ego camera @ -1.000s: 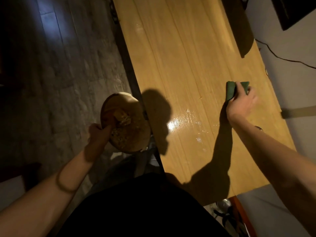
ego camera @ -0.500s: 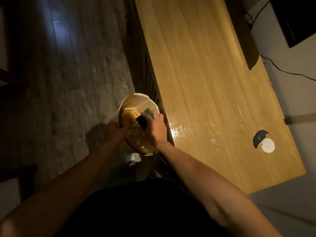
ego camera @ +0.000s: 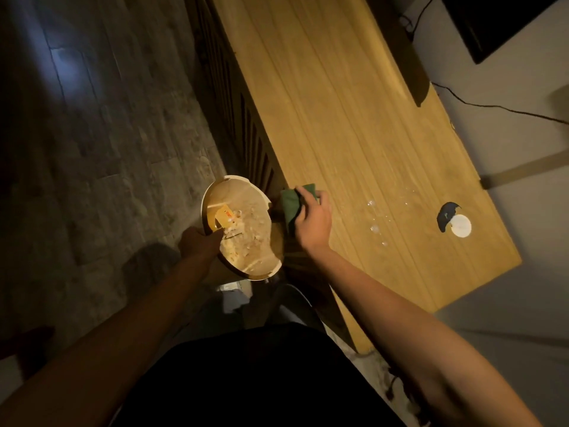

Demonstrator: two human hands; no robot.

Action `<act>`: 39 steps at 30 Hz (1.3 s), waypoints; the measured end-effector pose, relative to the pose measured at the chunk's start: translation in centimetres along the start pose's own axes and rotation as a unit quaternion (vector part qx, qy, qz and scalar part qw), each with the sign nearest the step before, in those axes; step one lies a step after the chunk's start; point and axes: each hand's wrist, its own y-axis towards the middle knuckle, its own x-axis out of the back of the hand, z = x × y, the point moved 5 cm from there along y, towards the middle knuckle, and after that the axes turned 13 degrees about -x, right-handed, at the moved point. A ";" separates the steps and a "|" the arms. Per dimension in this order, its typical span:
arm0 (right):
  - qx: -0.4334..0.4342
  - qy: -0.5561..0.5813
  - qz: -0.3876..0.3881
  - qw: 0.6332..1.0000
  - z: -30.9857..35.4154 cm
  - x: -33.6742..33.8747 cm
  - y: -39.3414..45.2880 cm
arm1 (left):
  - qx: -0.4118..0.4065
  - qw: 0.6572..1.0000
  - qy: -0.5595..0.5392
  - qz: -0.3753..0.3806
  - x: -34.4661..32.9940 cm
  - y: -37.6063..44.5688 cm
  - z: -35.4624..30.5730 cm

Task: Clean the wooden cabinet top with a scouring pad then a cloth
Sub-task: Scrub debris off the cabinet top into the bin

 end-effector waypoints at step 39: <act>0.069 -0.222 -0.084 0.969 -14.1 13.2 13.2 | 0.058 0.990 -0.057 -0.115 -7.0 -5.1 1.9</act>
